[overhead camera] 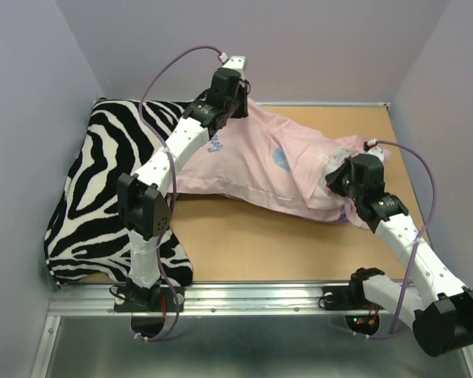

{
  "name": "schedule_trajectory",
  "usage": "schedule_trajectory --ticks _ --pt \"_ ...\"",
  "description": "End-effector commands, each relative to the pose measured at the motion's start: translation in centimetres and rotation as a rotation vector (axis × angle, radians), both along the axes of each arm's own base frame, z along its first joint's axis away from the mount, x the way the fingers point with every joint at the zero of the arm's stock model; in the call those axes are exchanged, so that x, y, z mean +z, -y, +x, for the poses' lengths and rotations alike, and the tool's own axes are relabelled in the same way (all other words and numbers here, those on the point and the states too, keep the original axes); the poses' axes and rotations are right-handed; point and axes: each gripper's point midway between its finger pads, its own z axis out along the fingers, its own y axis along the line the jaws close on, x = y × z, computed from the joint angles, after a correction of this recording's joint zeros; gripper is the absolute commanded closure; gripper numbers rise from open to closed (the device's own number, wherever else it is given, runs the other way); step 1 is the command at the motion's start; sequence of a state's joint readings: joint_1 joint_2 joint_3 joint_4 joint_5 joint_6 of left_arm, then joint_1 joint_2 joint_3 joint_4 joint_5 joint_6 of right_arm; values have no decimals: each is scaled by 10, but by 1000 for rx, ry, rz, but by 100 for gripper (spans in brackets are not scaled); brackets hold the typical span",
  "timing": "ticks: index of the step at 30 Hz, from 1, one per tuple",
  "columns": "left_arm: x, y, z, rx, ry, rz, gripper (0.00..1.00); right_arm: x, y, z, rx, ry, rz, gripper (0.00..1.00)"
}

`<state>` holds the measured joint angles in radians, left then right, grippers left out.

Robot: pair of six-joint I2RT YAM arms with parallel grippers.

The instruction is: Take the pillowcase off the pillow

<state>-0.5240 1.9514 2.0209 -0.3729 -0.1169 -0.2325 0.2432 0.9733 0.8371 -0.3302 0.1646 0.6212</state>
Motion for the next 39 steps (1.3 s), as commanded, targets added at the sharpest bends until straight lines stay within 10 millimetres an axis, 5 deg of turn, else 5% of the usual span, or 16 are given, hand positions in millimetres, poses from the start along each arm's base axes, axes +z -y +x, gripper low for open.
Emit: schedule_trajectory --ticks 1,2,6,8,14,23,30,31,32,33,34,35,38,39 --pt "59 38 -37 -96 123 4 48 -35 8 -14 -66 -41 29 99" --pt "69 42 -48 -107 140 0 32 -41 10 -17 -73 -50 25 99" --pt "79 75 -95 -183 156 -19 23 -65 14 -32 -94 -82 45 99" --pt "63 103 -122 -275 114 -80 21 -73 16 -36 -122 -92 66 99" --pt "14 178 -163 -408 37 -77 19 -79 13 -38 -119 -72 99 99" --pt "-54 230 -168 -519 -42 -48 13 -73 23 -47 -153 -45 80 99" --pt "-110 245 -159 -554 -90 39 6 -62 25 -42 -158 -29 69 99" --pt "-114 245 -157 -545 -89 49 9 -60 26 -41 -163 -25 63 98" --pt "-122 243 -152 -529 -91 68 25 -58 28 -40 -171 -21 54 96" --pt "-148 235 -143 -481 -123 132 45 -57 30 -39 -176 -24 42 91" --pt "-145 232 -131 -439 -119 138 67 -51 29 -36 -176 -15 42 88" --pt "-165 216 -110 -355 -144 178 100 -48 29 -33 -174 -12 32 81" --pt "-183 189 -90 -272 -198 171 100 -45 27 -21 -166 -37 7 66" --pt "-172 172 -71 -211 -173 143 100 -45 27 -18 -164 -42 -9 64"
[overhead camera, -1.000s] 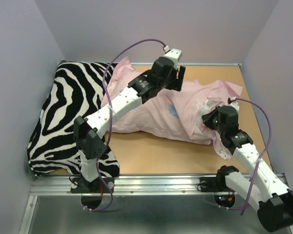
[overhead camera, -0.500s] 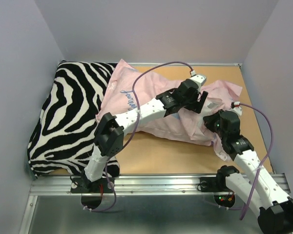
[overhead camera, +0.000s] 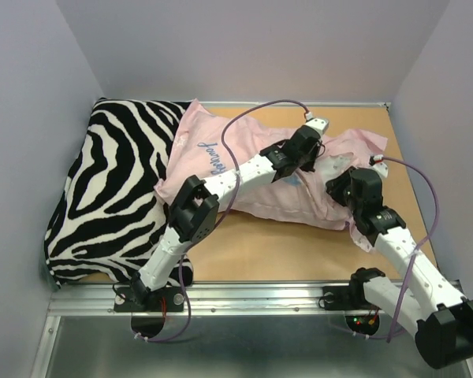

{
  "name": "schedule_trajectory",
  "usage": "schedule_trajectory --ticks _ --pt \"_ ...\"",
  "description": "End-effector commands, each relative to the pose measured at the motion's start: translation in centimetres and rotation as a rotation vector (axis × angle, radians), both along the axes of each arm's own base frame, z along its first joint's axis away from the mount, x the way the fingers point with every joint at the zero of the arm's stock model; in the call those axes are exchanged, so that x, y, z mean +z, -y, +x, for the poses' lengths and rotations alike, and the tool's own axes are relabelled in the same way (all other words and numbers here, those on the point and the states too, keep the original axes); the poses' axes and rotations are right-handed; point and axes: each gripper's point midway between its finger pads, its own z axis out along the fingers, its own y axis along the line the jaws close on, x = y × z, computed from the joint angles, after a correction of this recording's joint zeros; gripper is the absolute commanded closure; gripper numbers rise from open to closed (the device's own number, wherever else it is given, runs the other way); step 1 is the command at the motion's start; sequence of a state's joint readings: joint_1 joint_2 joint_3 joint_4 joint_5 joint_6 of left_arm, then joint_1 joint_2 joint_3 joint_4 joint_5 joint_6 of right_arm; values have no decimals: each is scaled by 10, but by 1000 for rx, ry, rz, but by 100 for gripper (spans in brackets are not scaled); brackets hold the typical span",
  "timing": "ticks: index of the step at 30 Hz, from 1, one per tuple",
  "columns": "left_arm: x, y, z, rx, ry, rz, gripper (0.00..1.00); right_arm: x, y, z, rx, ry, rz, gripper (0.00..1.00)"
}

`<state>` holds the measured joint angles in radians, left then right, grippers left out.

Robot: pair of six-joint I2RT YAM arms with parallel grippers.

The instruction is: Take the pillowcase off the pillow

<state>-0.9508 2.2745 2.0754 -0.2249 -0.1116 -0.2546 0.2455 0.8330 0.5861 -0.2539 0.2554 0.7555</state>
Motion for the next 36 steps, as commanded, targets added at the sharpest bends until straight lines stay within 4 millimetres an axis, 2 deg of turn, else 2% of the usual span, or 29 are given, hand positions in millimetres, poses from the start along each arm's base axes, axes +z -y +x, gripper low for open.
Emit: schedule_trajectory --ticks 1,2,3,5,6,7,9,11,12,14,15,19,20,22,23,24,25,26,27,28,29,30,32,33,34,35,36 --pt "-51 -80 50 239 -73 113 100 7 9 14 -24 -42 -90 64" --pt "-50 -91 55 267 -80 101 100 10 11 17 -33 -40 -100 64" --pt "-43 -111 64 306 -70 81 100 16 12 21 -39 -30 -110 64" --pt "-35 -132 73 367 -64 64 100 21 17 24 -58 -26 -136 64" --pt "-19 -141 77 390 -46 39 100 25 21 24 -67 -20 -150 64" --pt "-25 -160 82 425 -57 47 100 27 23 25 -75 -18 -160 65" --pt "-16 -174 81 452 -57 16 100 27 36 25 -117 -30 -194 65" --pt "-11 -181 79 456 -48 5 100 23 48 25 -155 -50 -219 66" --pt "-9 -184 75 456 -47 4 100 17 60 26 -190 -74 -226 69" --pt "-10 -186 70 449 -54 7 100 9 72 28 -220 -107 -229 72" --pt "-14 -191 67 460 -60 14 100 -1 84 29 -253 -139 -221 77" --pt "-14 -201 65 474 -68 -9 100 -28 96 29 -279 -218 -204 89" --pt "-9 -200 65 462 -64 -33 100 -39 99 26 -285 -243 -198 92" --pt "-6 -199 64 448 -63 -37 100 -52 109 25 -310 -271 -176 92" --pt "-6 -198 63 433 -63 -33 100 -66 104 26 -271 -301 -133 87" --pt "-2 -192 59 402 -67 -46 100 -77 112 24 -288 -306 -93 84" --pt "1 -190 57 388 -65 -50 100 -85 109 25 -270 -315 -55 82" --pt "7 -184 53 347 -56 -60 100 -105 96 20 -209 -346 32 82" --pt "13 -181 52 329 -47 -65 100 -103 89 32 -171 -289 74 79" --pt "18 -172 46 298 -37 -67 100 -106 77 35 -123 -276 123 78" --pt "25 -167 43 270 -18 -62 100 -113 53 35 -18 -286 212 76" --pt "27 -163 38 256 -10 -48 100 -99 44 51 38 -182 253 75" --pt "45 -147 32 220 18 -52 100 -102 25 47 114 -160 330 73" --pt "54 -145 32 220 37 -38 100 -93 14 53 171 -112 373 73" --pt "60 -142 30 213 50 -31 100 -92 10 51 196 -102 392 73" --pt "61 -135 22 198 61 6 93 -89 6 51 211 -95 416 74" --pt "79 -129 23 195 94 -4 84 -85 5 52 219 -77 415 74"
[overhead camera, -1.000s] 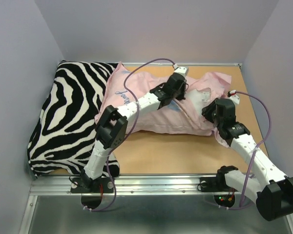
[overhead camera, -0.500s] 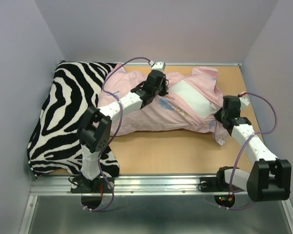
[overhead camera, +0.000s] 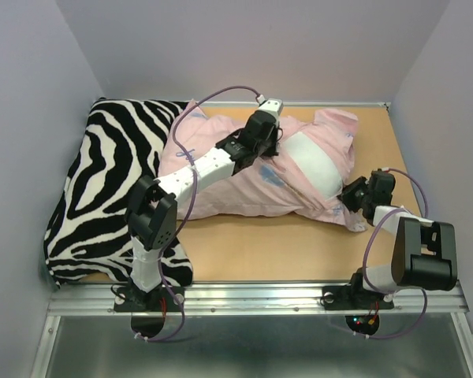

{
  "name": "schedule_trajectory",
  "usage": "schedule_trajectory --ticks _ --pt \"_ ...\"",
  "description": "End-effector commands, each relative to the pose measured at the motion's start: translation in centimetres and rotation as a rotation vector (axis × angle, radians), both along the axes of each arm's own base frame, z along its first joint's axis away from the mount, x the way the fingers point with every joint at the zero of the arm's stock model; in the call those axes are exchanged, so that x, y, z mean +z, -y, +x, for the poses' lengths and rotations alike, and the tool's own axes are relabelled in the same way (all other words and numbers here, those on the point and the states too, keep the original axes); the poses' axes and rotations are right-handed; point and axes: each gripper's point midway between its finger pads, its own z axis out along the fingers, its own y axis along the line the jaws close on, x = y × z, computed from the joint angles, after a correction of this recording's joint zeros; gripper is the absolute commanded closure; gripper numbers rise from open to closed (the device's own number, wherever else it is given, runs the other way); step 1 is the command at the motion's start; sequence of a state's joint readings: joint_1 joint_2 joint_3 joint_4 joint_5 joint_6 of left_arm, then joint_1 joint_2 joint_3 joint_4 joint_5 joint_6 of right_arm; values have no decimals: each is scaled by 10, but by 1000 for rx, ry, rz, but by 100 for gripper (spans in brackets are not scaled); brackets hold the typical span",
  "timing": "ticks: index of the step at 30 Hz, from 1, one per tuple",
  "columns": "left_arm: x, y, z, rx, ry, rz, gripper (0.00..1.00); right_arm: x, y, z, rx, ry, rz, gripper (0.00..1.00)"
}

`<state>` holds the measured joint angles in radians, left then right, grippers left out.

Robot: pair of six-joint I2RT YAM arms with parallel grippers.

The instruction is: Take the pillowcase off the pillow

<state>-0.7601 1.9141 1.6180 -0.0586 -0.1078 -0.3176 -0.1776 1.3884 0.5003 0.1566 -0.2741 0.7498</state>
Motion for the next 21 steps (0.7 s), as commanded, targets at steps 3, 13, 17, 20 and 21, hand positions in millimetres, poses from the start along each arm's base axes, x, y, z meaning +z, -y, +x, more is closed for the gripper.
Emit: schedule_trajectory --ticks 3,13,17,20,21 --pt "53 15 -30 -30 112 176 43 38 -38 12 158 199 166 74" --pt "81 92 -72 -103 238 282 30 53 -46 11 179 251 210 74" --pt "52 113 -74 -114 240 351 27 59 -47 12 186 268 214 74" --pt "13 112 -59 -68 215 447 25 66 -50 11 200 281 227 74" --pt "8 113 -59 -76 195 444 25 71 -50 11 202 293 229 74"
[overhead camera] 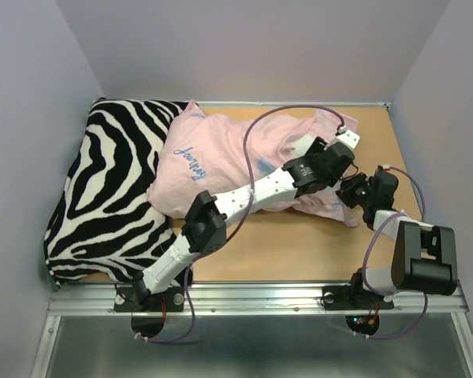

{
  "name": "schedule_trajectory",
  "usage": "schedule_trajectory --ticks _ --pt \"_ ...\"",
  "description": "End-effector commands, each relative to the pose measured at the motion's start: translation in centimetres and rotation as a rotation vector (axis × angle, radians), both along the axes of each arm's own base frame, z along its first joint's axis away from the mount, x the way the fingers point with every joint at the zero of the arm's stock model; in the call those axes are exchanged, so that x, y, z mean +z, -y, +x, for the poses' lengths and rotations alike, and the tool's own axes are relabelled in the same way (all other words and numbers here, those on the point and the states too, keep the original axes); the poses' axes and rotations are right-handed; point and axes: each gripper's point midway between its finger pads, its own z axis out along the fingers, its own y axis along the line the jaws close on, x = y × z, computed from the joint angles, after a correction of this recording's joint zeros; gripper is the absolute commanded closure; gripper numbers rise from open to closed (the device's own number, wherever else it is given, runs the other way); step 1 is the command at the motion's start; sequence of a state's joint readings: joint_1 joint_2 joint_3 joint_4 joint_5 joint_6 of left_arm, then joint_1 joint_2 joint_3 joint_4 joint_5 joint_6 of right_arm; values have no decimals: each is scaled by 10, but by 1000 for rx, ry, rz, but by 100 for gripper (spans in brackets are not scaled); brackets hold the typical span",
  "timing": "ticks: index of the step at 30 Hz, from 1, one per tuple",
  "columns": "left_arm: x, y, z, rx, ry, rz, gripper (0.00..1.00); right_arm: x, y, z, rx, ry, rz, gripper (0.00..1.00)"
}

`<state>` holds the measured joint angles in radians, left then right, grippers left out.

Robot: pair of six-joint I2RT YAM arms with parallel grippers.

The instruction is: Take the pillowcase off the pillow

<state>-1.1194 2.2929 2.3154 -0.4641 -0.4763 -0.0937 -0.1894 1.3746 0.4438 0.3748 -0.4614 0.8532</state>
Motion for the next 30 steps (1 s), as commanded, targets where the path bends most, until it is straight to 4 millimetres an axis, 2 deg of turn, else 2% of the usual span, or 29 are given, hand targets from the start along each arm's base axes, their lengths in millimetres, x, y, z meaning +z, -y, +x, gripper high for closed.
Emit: schedule_trajectory --ticks 1,3,4,5,6,11,12,13,14,15,16,17,18,21,23,24,25,26,27,29,30 --pt "-21 -18 18 68 -2 95 25 41 -24 1 116 138 64 74" --pt "-22 -10 17 42 -4 55 23 47 -25 1 127 159 58 74" --pt "-28 -10 17 38 -18 54 22 52 -26 2 131 173 56 74" --pt "-28 -9 17 37 -19 45 17 55 -26 2 133 183 54 74" --pt "-34 -6 18 31 -25 51 1 58 -26 3 135 191 52 74" --pt "-53 0 23 6 -105 -1 1 71 -27 4 148 218 49 74" --pt "-53 11 19 -45 -134 -55 1 73 -27 5 148 224 41 74" --pt "-65 9 17 -53 -162 -54 1 74 -26 6 149 225 38 74" --pt "-66 10 19 -56 -171 -74 3 75 -26 6 150 226 36 74" --pt "-71 14 19 -61 -187 -94 14 77 -27 6 157 233 30 74" --pt "-69 14 25 -57 -192 -107 29 79 -27 6 160 235 28 74" --pt "-72 14 28 -51 -202 -108 49 82 -27 7 162 239 27 74" --pt "-87 12 29 -37 -236 -91 99 85 -27 7 166 249 20 73" --pt "-72 7 40 -11 -226 -129 100 92 -24 8 165 249 -7 68" --pt "-58 0 49 32 -196 -173 100 89 -19 7 149 227 -53 66" --pt "-34 -11 63 66 -164 -226 100 87 -15 7 136 211 -81 61" --pt "-25 -17 69 97 -164 -262 100 85 -12 6 126 192 -97 59" --pt "-8 -24 75 113 -148 -295 100 87 -10 8 119 189 -109 58" --pt "2 -37 88 159 -125 -316 100 81 -8 4 115 157 -124 55" --pt "16 -52 98 215 -99 -342 100 85 -5 2 105 147 -145 53" --pt "30 -59 102 235 -79 -367 100 84 -2 1 93 132 -157 53"
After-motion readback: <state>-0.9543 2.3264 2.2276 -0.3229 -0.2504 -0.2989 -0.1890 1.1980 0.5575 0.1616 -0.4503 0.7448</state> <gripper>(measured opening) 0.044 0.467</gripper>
